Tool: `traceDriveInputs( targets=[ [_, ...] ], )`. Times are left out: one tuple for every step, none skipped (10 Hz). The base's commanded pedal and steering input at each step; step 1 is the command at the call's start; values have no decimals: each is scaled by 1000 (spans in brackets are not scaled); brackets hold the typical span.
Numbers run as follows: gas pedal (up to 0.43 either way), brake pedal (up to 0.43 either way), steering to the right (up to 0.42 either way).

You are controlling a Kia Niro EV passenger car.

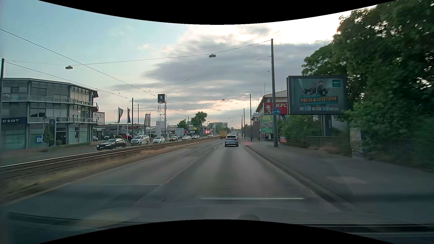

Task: Follow the waypoints while adhering to traffic rules and regulations

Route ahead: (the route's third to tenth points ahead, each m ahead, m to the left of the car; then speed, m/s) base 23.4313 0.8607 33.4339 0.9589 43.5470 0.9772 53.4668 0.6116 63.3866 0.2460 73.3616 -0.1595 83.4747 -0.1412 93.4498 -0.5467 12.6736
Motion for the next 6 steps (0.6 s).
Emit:
traceDriveInputs(
  targets=[
    [0, 0, -4],
    [0, 0, -4],
    [0, 0, -4],
    [0, 0, -1],
    [0, 0, 0],
    [0, 0, 0]
  ],
)
